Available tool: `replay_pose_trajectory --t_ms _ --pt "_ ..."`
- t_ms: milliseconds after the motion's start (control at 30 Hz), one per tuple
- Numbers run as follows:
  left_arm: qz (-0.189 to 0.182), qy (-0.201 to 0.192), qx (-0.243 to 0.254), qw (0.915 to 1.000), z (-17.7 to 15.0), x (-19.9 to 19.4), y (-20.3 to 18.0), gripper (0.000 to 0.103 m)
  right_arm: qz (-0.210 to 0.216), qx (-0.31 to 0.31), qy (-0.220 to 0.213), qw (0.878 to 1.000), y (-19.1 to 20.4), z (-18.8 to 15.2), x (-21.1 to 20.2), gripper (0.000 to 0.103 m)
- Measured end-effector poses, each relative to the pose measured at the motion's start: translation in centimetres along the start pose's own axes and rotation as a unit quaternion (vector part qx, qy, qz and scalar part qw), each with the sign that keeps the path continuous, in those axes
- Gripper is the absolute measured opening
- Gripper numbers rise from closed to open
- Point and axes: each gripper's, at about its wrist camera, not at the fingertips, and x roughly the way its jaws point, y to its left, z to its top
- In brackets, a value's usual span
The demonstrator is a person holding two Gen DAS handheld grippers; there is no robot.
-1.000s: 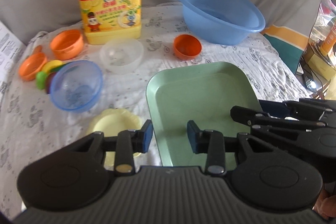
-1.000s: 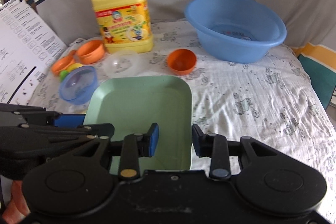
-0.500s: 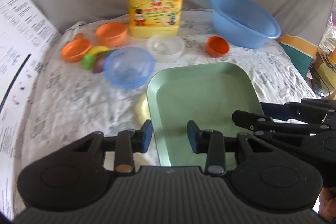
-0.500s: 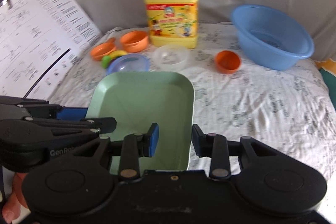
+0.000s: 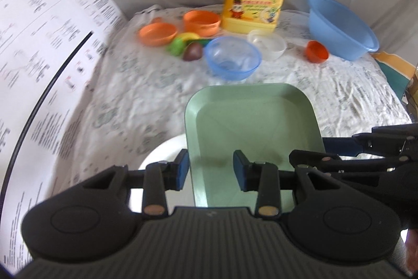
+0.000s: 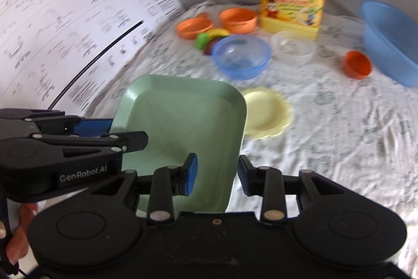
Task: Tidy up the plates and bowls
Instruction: 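Lift the green tray with the right gripper and stack it onto the white plate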
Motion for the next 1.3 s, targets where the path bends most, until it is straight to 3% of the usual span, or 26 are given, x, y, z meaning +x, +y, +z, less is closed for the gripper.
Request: replay_pose_trajectory --t_ms 333,833,933,1000,1033,1100,1167,1300 --pt "0.007 0.038 -0.012 0.9992 -3.5 1.1 3.5 0.035 0.027 -0.011 0.053 0.998 2.9 -1.0 2.9 0.035" --pt "0.005 0.062 -0.021 0.9978 -4.0 3.3 4.8 0.039 0.039 -0.012 0.09 0.995 3.5 -1.2 5.4 0.035" --pt "0.007 0.058 -0.023 0.998 -3.9 3.2 4.8 0.05 0.039 -0.014 0.086 0.995 3.3 -1.2 5.3 0.055" --pt "0.025 0.045 -0.021 0.9984 -3.6 2.9 5.0 0.07 0.026 -0.018 0.071 0.997 3.1 -1.1 4.9 0.066" --pt "0.031 0.039 -0.024 0.9985 -3.5 2.8 5.2 0.075 0.022 -0.016 0.064 0.998 2.8 -1.0 4.7 0.076" --pt "0.036 0.03 -0.035 0.9983 -3.3 2.5 5.8 0.096 0.018 -0.01 0.051 0.998 2.2 -0.8 4.1 0.089" --pt "0.037 0.022 -0.045 0.9981 -3.1 2.2 6.4 0.103 0.015 -0.01 0.04 0.999 1.9 -0.8 3.6 0.098" --pt "0.041 0.021 -0.064 0.9969 -3.1 2.2 7.1 0.103 0.008 -0.022 0.03 0.999 1.7 -1.0 2.9 0.101"
